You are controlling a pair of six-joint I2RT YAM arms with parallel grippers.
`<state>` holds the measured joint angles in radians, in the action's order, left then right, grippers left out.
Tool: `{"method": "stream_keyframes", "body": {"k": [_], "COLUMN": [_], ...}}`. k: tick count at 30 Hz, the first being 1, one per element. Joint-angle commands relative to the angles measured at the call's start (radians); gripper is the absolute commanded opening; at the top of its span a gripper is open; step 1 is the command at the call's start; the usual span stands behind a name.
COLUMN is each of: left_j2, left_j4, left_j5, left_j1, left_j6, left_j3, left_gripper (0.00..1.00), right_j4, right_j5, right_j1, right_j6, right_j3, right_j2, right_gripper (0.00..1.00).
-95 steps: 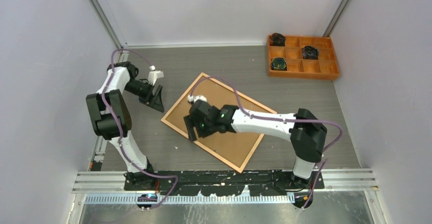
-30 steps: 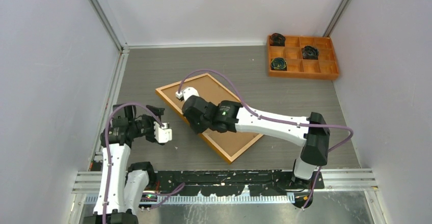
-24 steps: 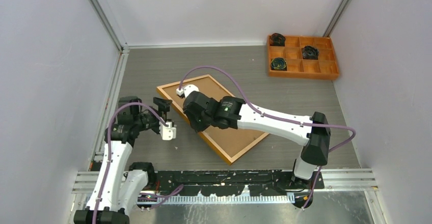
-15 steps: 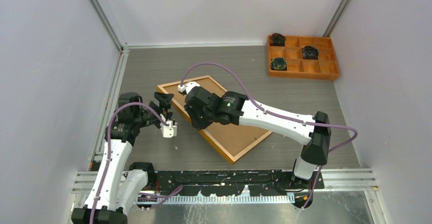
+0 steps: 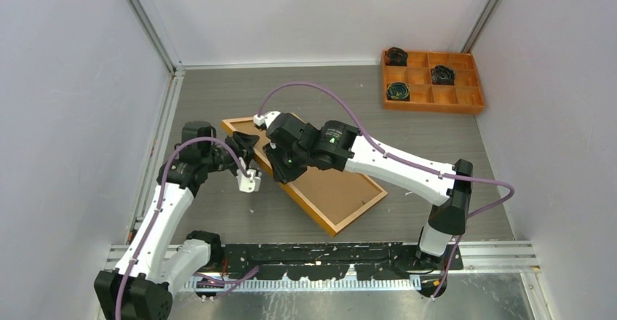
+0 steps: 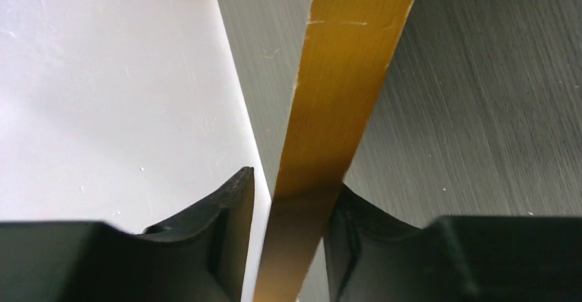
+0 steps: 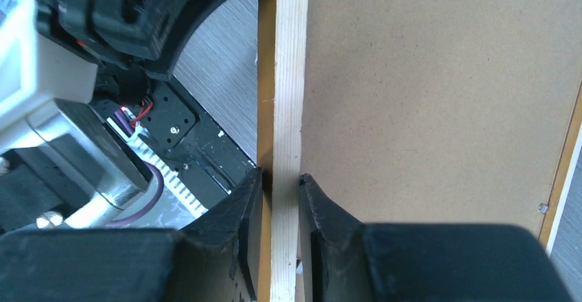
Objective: Put the photo into the frame
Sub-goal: Turn over the photo frame at the center of the board.
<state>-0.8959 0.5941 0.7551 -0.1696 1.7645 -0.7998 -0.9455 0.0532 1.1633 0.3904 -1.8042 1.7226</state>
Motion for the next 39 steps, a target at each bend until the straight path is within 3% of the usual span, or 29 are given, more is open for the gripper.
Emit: {"method": "stream_keyframes", "body": {"k": [1,2,4,6,8,16,23,28,36,39], "left_j2": [-0.005,-0.006,-0.009,-0.007,-0.002,0.01,0.018,0.025,0.027,0.029], "left_j4": [-0.038,-0.022,0.016,0.044,0.06,0.126,0.143,0.124,0.086,0.053], "left_j5": [-0.007,-0.014,-0.032,-0.039,-0.038,-0.036,-0.033,-0.035,-0.038,-0.036], "left_j1": [-0.011,-0.011,-0.014,-0.015,-0.015,-0.015,-0.015,-0.015,-0.015,-0.015], "left_j6": [0.029,0.047,0.067,0.054,0.029,-0.025,-0.028,-0.061,-0.107,-0.139], "left_j3": [-0.06,-0.065,-0.076,-0.089,-0.103,-0.172,-0.189,-0.192,-0.19,-0.184], "left_gripper": [0.32,0.21,0.05,0.01,0.01,0.01,0.02,0.01,0.01,0.06], "right_j4": [0.0,-0.008,-0.026,-0.045,-0.069,-0.189,-0.231,-0.234,-0.207,-0.179], "right_j5": [-0.021,-0.018,0.004,0.04,0.097,0.25,0.418,0.491,0.568,0.592], "right_j1": [-0.01,-0.012,-0.016,-0.02,-0.02,0.038,0.146,0.166,0.173,0.174], "right_j6": [-0.03,-0.03,-0.026,-0.027,-0.04,-0.149,-0.193,-0.217,-0.235,-0.233], "right_j3": [-0.083,-0.09,-0.103,-0.112,-0.117,-0.065,-0.038,-0.028,0.015,0.011], "right_j2": [-0.013,-0.01,-0.008,-0.016,-0.031,-0.09,-0.072,-0.056,-0.051,-0.062], "right_gripper": [0.11,0.14,0.38,0.61,0.75,0.94,0.94,0.87,0.55,0.41]}}
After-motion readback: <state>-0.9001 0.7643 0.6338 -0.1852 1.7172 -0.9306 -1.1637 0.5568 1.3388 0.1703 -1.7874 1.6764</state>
